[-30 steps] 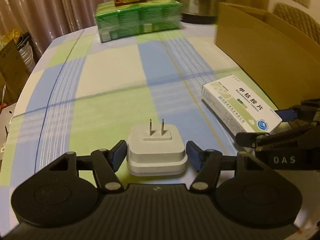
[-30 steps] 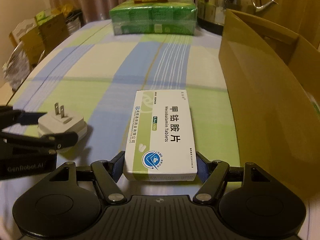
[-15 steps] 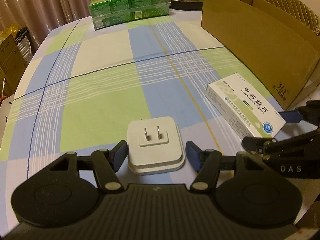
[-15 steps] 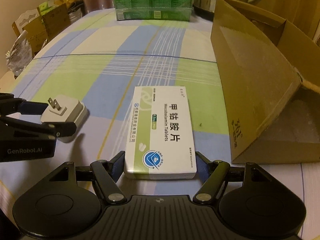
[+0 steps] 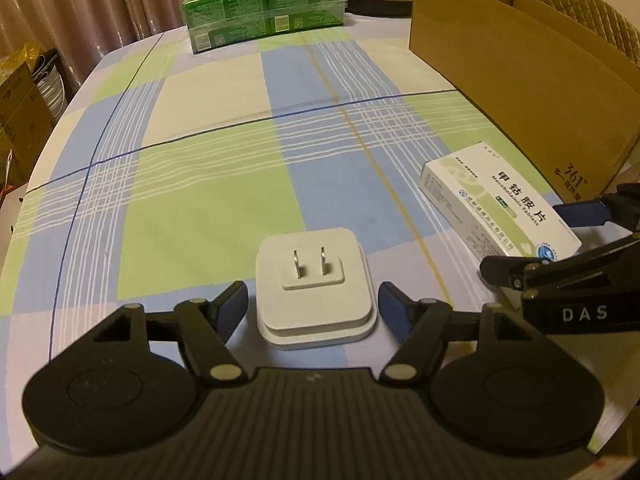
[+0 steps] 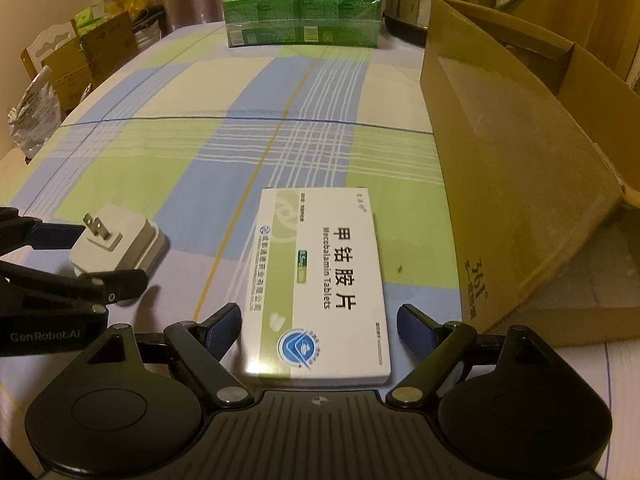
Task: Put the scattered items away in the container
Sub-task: 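Lift the charger and tablet box off the table with both tools, then carry the charger and tablet box over the cardboard box with both tools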
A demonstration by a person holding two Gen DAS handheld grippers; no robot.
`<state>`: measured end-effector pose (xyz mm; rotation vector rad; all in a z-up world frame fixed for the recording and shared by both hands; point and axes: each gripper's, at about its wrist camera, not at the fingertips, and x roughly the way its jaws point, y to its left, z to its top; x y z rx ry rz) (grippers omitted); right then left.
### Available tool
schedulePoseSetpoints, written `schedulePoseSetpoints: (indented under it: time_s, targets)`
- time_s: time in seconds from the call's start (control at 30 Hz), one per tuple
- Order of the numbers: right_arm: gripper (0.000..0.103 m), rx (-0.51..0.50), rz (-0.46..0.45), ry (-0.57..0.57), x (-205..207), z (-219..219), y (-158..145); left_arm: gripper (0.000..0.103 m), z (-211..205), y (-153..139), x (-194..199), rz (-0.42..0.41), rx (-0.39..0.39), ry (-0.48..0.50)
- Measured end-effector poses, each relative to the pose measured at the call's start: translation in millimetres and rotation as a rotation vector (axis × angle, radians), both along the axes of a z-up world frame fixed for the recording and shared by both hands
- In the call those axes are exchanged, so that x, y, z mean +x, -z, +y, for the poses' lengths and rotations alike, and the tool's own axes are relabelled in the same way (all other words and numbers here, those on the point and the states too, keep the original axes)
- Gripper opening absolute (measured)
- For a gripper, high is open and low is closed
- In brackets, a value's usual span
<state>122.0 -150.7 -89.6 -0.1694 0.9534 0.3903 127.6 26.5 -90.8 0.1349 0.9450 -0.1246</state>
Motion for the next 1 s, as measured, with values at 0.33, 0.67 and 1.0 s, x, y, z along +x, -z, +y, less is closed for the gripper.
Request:
schedulePoseSetpoints:
  time_s: [0.33,0.67,1.0]
  targets:
    - [0.068,-0.006,-0.023,-0.01,4,3,2,0.06,-1,-1,-1,0.006,0.017,0.01]
    - [0.068,0.028,-0.096,-0.019,-10,1,-33,0.06,0,-25,-11,-0.028,0.008,0.001]
    - [0.068,0.086,-0.288,0.015,-14,-18,-125,0.06,-25,-86,-9,-0.143,0.0,0.049]
